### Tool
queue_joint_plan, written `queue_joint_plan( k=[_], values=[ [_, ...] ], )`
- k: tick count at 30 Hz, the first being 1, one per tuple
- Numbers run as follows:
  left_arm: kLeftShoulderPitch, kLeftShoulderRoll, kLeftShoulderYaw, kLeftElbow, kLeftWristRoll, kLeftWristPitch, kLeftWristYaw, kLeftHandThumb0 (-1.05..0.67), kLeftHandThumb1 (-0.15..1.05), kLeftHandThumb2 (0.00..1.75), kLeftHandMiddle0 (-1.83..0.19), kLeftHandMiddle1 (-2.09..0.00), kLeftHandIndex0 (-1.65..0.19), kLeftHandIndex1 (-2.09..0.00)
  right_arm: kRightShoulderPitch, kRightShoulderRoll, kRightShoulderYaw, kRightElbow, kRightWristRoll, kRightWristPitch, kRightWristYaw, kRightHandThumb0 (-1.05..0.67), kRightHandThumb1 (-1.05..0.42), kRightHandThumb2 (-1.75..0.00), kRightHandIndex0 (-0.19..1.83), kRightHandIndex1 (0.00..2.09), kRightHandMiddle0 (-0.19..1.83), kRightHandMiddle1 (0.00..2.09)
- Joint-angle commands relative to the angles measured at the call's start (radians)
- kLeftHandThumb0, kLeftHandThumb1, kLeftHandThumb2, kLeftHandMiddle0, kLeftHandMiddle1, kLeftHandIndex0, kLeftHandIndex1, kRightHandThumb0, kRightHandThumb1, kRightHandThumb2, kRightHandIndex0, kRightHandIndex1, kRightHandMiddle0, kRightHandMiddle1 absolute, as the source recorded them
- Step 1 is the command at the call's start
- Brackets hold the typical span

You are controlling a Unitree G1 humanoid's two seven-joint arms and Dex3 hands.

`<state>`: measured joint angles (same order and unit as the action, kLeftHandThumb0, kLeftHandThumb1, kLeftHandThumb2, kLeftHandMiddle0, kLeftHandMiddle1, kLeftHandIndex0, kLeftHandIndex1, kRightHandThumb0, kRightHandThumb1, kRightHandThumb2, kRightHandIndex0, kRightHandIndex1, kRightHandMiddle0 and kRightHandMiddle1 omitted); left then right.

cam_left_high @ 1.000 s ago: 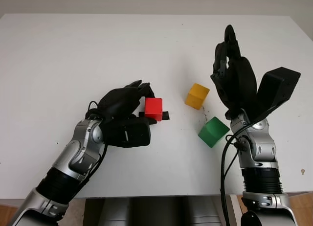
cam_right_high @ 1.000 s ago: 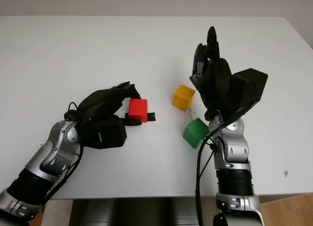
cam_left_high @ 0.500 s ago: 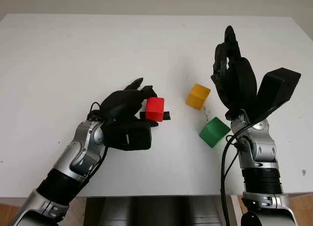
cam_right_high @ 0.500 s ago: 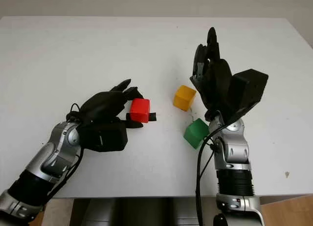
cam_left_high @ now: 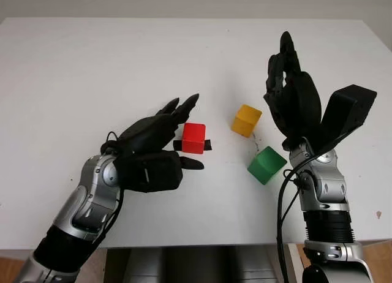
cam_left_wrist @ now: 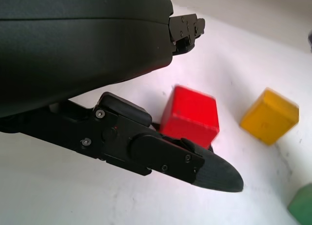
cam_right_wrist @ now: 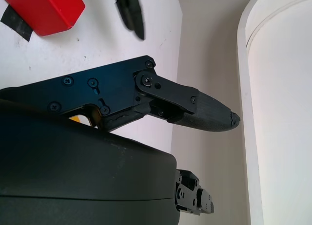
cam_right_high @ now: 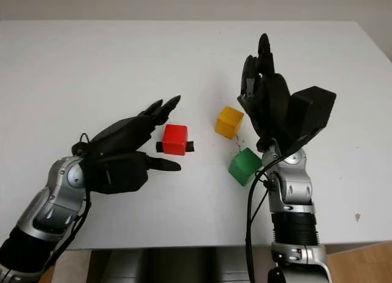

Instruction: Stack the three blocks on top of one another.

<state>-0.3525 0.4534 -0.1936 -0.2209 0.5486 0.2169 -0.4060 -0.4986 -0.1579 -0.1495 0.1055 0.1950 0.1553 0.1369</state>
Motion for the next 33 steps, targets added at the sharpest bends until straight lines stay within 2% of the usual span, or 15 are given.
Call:
queue_joint_plan(
  k=[1,4,6,12,15,16,17,18,20,22,23,26,28,32,33],
  values=[
    [0.034,0.004,0.053,-0.047,-0.019,-0.010,0.040,-1.01,1.04,0.21,0.19,0.00,0.19,0.00,-0.008,-0.013,-0.008,-0.020,-0.003,-0.002,-0.004,-0.66,-1.05,-0.72,-0.19,0.00,-0.19,0.00],
    [0.076,-0.028,0.123,-0.068,-0.077,-0.031,0.108,-0.98,1.05,0.53,0.19,0.00,0.19,0.00,-0.021,-0.028,-0.013,-0.015,-0.005,-0.004,0.000,-0.65,-1.05,-0.70,-0.19,0.00,-0.19,0.00],
    [0.098,-0.049,0.168,-0.058,-0.104,-0.054,0.177,-0.96,1.05,0.62,0.19,0.00,0.19,0.00,-0.044,-0.057,-0.018,0.007,-0.007,-0.020,0.026,-0.63,-1.05,-0.70,-0.19,0.00,-0.19,0.00],
    [0.106,-0.076,0.220,0.027,-0.083,-0.095,0.367,-0.88,1.05,0.63,0.19,0.00,0.19,0.00,-0.118,-0.137,-0.020,0.079,-0.029,-0.051,0.087,-0.61,-1.05,-0.56,-0.19,0.00,-0.19,0.00],
    [0.104,-0.107,0.264,0.091,-0.131,-0.117,0.441,-0.86,1.05,0.63,0.19,0.00,0.19,0.00,-0.185,-0.239,0.010,0.158,-0.126,-0.124,0.124,-0.62,-1.05,-0.25,-0.03,0.08,-0.02,0.10],
    [0.104,-0.115,0.275,0.106,-0.155,-0.131,0.454,-0.87,1.05,0.62,0.19,0.00,0.19,0.00,-0.205,-0.264,0.017,0.188,-0.151,-0.153,0.135,-0.62,-1.02,-0.16,0.05,0.13,0.01,0.22],
    [0.104,-0.125,0.286,0.121,-0.180,-0.148,0.468,-0.87,1.05,0.62,0.19,0.00,0.19,0.00,-0.227,-0.285,0.021,0.216,-0.163,-0.171,0.152,-0.61,-0.99,-0.09,0.10,0.15,-0.07,0.50],
    [0.105,-0.134,0.296,0.134,-0.204,-0.166,0.478,-0.87,1.05,0.62,0.19,0.00,0.19,0.00,-0.249,-0.300,0.020,0.243,-0.163,-0.183,0.171,-0.58,-0.96,-0.07,0.12,0.16,-0.13,0.67],
    [0.109,-0.144,0.311,0.157,-0.241,-0.198,0.492,-0.84,1.05,0.64,0.19,0.00,0.19,0.00,-0.292,-0.334,0.026,0.294,-0.170,-0.213,0.211,-0.46,-0.86,-0.04,0.17,0.20,-0.17,0.90],
    [0.111,-0.152,0.323,0.177,-0.281,-0.229,0.495,-0.81,1.05,0.67,0.19,0.00,0.19,0.00,-0.333,-0.385,0.051,0.352,-0.214,-0.277,0.247,-0.41,-0.81,-0.03,0.24,0.23,-0.14,0.98],
    [0.112,-0.163,0.333,0.186,-0.314,-0.241,0.492,-0.80,1.05,0.67,0.19,0.00,0.19,0.00,-0.354,-0.416,0.071,0.380,-0.251,-0.312,0.259,-0.41,-0.78,-0.04,0.29,0.26,-0.07,0.97],
    [0.115,-0.180,0.350,0.201,-0.369,-0.254,0.491,-0.79,1.05,0.65,0.19,0.00,0.19,0.00,-0.401,-0.478,0.106,0.452,-0.319,-0.413,0.287,-0.41,-0.69,-0.05,0.46,0.30,0.24,0.75],
    [0.116,-0.183,0.354,0.203,-0.381,-0.252,0.493,-0.80,1.05,0.64,0.19,0.00,0.19,0.00,-0.420,-0.504,0.123,0.494,-0.353,-0.477,0.289,-0.42,-0.67,-0.05,0.51,0.29,0.33,0.67],
    [0.121,-0.180,0.355,0.202,-0.383,-0.262,0.498,-0.79,1.05,0.65,0.19,0.00,0.19,0.00,-0.448,-0.584,0.197,0.506,-0.513,-0.571,0.250,-0.48,-0.63,-0.05,0.61,0.15,0.60,0.25],
    [0.121,-0.180,0.355,0.203,-0.384,-0.266,0.499,-0.78,1.05,0.65,0.19,0.00,0.19,0.00,-0.454,-0.596,0.211,0.507,-0.542,-0.583,0.243,-0.47,-0.63,-0.05,0.61,0.13,0.62,0.20]
  ],
)
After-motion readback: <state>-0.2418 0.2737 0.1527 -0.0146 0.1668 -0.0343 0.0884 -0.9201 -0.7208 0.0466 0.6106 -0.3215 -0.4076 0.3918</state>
